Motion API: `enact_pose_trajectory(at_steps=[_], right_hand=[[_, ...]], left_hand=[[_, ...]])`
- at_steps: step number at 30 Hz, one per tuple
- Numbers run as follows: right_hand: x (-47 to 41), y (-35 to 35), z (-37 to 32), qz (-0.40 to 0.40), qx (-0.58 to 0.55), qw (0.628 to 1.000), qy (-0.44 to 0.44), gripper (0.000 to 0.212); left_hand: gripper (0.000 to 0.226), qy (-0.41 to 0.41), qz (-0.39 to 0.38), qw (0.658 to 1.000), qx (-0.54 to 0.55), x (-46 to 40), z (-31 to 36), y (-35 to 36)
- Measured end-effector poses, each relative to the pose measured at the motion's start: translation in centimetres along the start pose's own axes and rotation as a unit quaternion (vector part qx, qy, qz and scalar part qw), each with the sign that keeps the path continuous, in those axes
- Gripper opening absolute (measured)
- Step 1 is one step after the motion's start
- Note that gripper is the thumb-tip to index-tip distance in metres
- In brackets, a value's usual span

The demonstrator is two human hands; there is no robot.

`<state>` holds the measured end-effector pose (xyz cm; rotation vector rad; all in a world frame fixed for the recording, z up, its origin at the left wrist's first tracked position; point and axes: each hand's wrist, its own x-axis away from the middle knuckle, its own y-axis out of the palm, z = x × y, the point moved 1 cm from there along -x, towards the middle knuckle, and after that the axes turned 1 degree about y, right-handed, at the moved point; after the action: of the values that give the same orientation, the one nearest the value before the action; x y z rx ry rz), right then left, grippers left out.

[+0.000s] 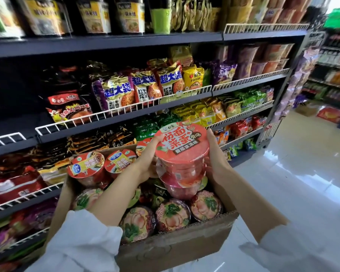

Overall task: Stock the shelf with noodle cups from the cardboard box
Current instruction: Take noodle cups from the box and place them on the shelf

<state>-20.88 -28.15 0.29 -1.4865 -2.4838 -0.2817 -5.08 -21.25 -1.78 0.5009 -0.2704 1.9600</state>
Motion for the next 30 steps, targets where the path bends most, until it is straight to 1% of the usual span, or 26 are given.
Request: enact_pose_trajectory(at_steps=[3,4,6,9,12,15,17,20,21,22,24,25,30], right_hand=[[0.6,2.6,-1.5,0.002,0.024,1.000,-0.001,0.070],[0.8,3.7,-2.1,0.000,0.029,1.000,-0.004,0.072],[1.2,6.1,-3.6,-0.012,0.033,0.999,-0.018,0.065],[2.2,10.5,-6.1,-0.045,0.042,0.997,-0.048,0.046],[3.7,16.3,-8.2,-0.085,0.052,0.992,-0.073,0.038],[5.0,23.3,-8.8,-0.115,0.038,0.989,-0.084,0.037],[6.0,28.5,-8.4,-0.125,0.032,0.988,-0.087,0.036],[7.5,36.9,-7.4,-0.154,0.005,0.985,-0.075,0.035],[8.1,39.8,-7.0,-0.164,-0.006,0.984,-0.069,0.034],[8.7,42.8,-6.6,-0.176,-0.011,0.982,-0.065,0.034],[10.2,48.7,-5.9,-0.200,-0.017,0.978,-0.056,0.038],[10.9,51.6,-5.6,-0.211,-0.014,0.976,-0.050,0.039],[13.8,65.2,-4.5,-0.273,-0.034,0.961,-0.031,0.034]], left_hand=[[0.045,0.032,0.019,0.999,0.025,1.2,1.0,-2.5],[0.040,0.047,0.020,0.998,0.032,1.8,1.6,-3.5],[0.035,0.079,0.021,0.996,0.045,3.2,2.8,-5.6],[0.035,0.104,0.063,0.990,0.070,5.6,4.0,-9.9],[0.035,0.115,0.099,0.983,0.105,8.4,4.6,-15.5],[0.039,0.112,0.127,0.978,0.123,11.3,5.3,-22.0],[0.042,0.112,0.164,0.973,0.116,13.5,5.5,-26.9],[0.034,0.112,0.215,0.964,0.109,17.1,5.2,-34.6],[0.033,0.110,0.232,0.960,0.112,18.5,4.9,-37.1],[0.038,0.110,0.247,0.956,0.117,19.6,4.5,-39.8],[0.053,0.133,0.263,0.946,0.135,22.1,3.7,-44.8],[0.057,0.154,0.267,0.940,0.145,23.4,3.4,-47.1],[0.058,0.233,0.319,0.903,0.167,28.8,1.8,-58.1]])
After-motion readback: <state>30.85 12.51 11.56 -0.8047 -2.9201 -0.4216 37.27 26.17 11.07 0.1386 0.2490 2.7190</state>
